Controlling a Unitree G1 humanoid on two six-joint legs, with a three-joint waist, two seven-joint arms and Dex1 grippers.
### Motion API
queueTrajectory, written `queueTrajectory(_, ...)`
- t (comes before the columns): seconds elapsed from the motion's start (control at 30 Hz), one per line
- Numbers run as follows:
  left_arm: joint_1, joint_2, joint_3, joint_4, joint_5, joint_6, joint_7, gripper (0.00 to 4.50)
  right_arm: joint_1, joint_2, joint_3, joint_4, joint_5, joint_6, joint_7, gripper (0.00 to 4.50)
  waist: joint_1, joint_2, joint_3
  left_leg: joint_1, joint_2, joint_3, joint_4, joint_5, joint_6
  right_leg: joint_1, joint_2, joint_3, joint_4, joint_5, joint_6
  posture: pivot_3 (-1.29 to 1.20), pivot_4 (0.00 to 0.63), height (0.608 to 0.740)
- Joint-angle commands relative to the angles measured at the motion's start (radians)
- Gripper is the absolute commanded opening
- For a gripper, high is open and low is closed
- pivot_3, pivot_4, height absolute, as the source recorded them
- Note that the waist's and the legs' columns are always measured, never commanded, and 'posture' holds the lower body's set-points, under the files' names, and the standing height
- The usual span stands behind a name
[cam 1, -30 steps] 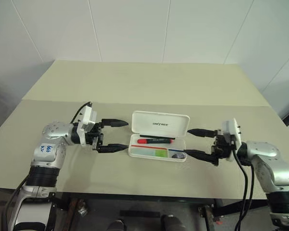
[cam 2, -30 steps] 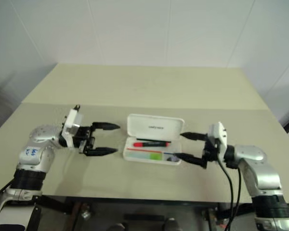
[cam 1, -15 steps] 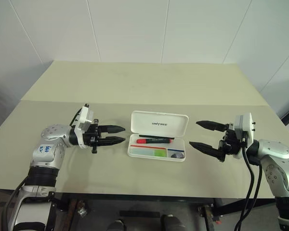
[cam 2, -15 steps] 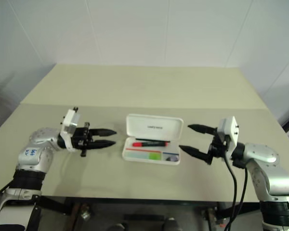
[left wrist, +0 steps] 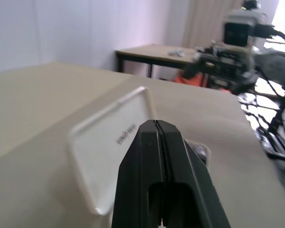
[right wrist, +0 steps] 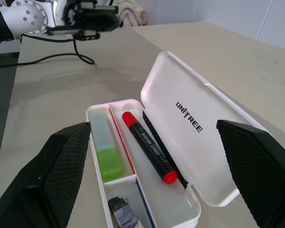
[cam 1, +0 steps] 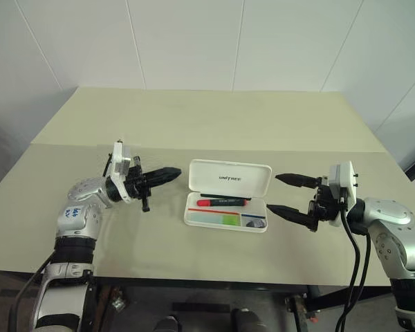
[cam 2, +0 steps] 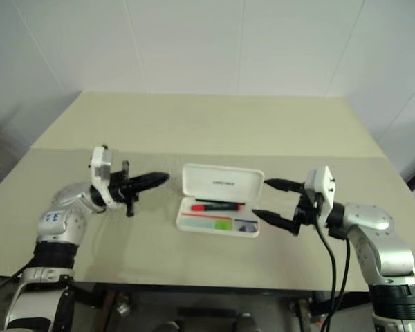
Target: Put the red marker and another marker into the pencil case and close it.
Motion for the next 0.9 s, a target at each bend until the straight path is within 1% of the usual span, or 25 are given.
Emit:
queueTrajectory(0.03, -0.072, -0.023, 0.025, 0.087, 0.046, -0.101, 0.099, 0.02, 0.007, -0.02, -0.021, -0.021, 0.011, 0.007, -0.001, 4.5, -0.001, 0.0, 0.0, 0.0, 0.0, 0.0, 0.0, 0.0, 0.0, 0.0, 0.0, 0.0, 0.0, 0.0, 0.0, 0.0, 0.15, 0.74)
queueTrajectory(0.2, -0.14, -0.047, 0.001, 0.212, 0.099, -0.184, 0.129, 0.02, 0.007, -0.02, -0.018, -0.021, 0.009, 0.007, 0.001, 4.5, -0.002, 0.0, 0.0, 0.0, -0.001, 0.0, 0.0, 0.0, 0.0, 0.0, 0.0, 0.0, -0.001, 0.001, 0.002, 0.0, 0.15, 0.74)
queueTrajectory(0.27, -0.174, -0.06, -0.017, 0.269, 0.125, -0.199, 0.139, 0.02, 0.007, -0.019, -0.018, -0.023, 0.009, 0.007, -0.002, 4.5, -0.002, 0.0, 0.0, 0.0, -0.001, 0.0, -0.001, 0.0, 0.0, 0.0, 0.0, 0.0, -0.001, 0.002, 0.005, 0.0, 0.15, 0.74)
queueTrajectory(0.33, -0.215, -0.069, -0.052, 0.357, 0.196, -0.239, 0.193, 0.02, 0.016, -0.015, -0.018, -0.033, 0.01, 0.009, -0.009, 4.5, 0.001, 0.0, 0.0, -0.001, -0.001, 0.0, -0.001, 0.0, 0.0, 0.0, 0.0, 0.0, -0.001, 0.003, 0.007, 0.0, 0.15, 0.74)
queueTrajectory(0.4, -0.242, -0.081, -0.067, 0.422, 0.226, -0.265, 0.201, 0.02, 0.029, -0.013, -0.019, -0.048, 0.012, 0.01, -0.016, 4.5, 0.005, -0.001, 0.0, -0.001, -0.001, 0.0, -0.001, 0.0, 0.0, 0.0, 0.0, 0.0, -0.002, 0.004, 0.008, 0.0, 0.15, 0.74)
queueTrajectory(0.63, -0.28, -0.102, -0.097, 0.516, 0.247, -0.29, 0.082, 0.02, 0.054, -0.016, -0.029, -0.067, 0.019, 0.012, -0.035, 4.5, 0.004, -0.001, 0.0, -0.001, -0.001, 0.0, -0.002, 0.0, -0.001, 0.0, 0.0, 0.0, -0.005, 0.004, 0.009, 0.0, 0.15, 0.74)
queueTrajectory(0.9, -0.271, -0.099, -0.113, 0.501, 0.244, -0.327, -0.07, 0.02, 0.071, -0.025, -0.065, -0.105, 0.071, 0.043, -0.049, 4.5, 0.01, -0.001, 0.0, -0.002, -0.001, 0.0, -0.002, -0.001, -0.001, 0.0, 0.0, 0.0, -0.005, 0.004, 0.009, 0.0, 0.15, 0.74)
